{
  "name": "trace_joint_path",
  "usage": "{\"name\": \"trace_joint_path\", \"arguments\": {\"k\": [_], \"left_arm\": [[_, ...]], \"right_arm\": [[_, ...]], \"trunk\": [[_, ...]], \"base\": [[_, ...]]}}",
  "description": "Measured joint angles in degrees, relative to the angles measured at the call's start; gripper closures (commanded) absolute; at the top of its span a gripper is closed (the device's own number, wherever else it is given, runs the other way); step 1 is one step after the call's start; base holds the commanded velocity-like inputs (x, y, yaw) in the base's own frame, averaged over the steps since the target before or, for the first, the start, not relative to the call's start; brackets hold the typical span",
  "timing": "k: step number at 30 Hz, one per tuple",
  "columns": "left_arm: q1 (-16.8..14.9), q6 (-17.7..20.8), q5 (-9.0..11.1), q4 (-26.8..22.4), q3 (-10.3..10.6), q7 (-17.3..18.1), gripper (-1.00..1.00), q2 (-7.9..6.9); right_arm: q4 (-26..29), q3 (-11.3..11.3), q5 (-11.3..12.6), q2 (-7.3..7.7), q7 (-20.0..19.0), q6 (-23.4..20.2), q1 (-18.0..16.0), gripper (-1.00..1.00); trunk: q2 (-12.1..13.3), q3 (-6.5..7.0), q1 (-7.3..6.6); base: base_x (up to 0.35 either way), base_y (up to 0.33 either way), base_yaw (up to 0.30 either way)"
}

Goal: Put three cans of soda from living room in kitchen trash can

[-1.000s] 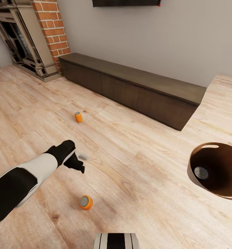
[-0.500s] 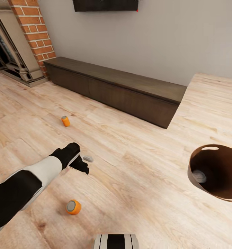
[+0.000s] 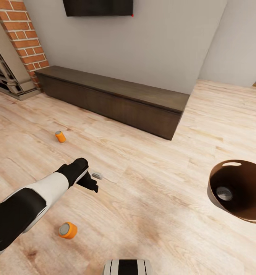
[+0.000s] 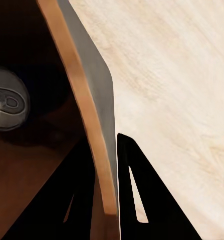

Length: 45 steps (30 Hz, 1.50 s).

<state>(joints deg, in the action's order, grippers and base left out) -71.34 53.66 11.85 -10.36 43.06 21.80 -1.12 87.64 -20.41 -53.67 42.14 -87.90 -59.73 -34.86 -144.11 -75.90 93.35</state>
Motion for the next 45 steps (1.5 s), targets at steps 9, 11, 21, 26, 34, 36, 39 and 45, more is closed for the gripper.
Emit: {"name": "trace_joint_path", "arguments": {"k": [9,11,21,26,34,36,39,45], "left_arm": [[0.0,0.4,-0.3,0.6,-0.1,0.4,-1.0,-3.58],[0.0,0.7,-0.1,0.7,-0.3,0.6,-1.0,-6.65],[3.0,-0.2,2.3,0.7,-3.3,0.2,-1.0,-15.16],[5.0,-0.3,3.3,0.5,-5.1,0.0,-1.0,-15.47],[5.5,-0.5,3.4,0.5,-5.5,-0.2,-1.0,-15.42],[5.6,-0.6,3.5,0.5,-5.5,-0.5,-1.0,-15.36],[5.6,-0.8,3.5,0.4,-5.6,-1.3,-1.0,-14.96],[5.7,-1.5,3.6,0.3,-5.6,-1.7,-1.0,-12.95]], "right_arm": [[0.0,0.0,0.1,0.04,0.1,0.0,0.0,1.0],[0.0,0.0,0.1,0.05,0.1,0.0,0.0,1.0],[0.0,0.2,0.1,0.04,0.1,0.0,0.0,1.0],[0.0,0.1,0.0,0.08,0.1,0.0,0.0,1.0],[0.0,0.2,-5.7,-0.24,-0.2,0.0,0.0,1.0],[0.0,0.3,-6.8,-0.35,-0.3,0.0,0.0,1.0],[0.0,0.4,-7.4,-0.44,-0.4,0.0,0.0,1.0],[0.1,0.3,-7.7,-0.35,-0.4,0.0,0.0,1.0]], "trunk": [[0.0,0.02,0.0],[0.0,0.02,0.0],[0.0,-0.87,0.12],[-0.1,-1.97,0.24],[-0.2,-3.75,0.45],[-0.2,-4.19,0.5],[-0.3,-4.85,0.58],[-0.3,-5.08,0.59]], "base": [[-0.001,0.017,-0.003],[0.0,0.002,0.0],[0.0,0.0,0.0],[0.0,0.0,0.0],[0.0,0.0,0.0],[0.0,0.0,0.0],[0.0,0.0,0.0],[0.0,0.0,0.0]]}}
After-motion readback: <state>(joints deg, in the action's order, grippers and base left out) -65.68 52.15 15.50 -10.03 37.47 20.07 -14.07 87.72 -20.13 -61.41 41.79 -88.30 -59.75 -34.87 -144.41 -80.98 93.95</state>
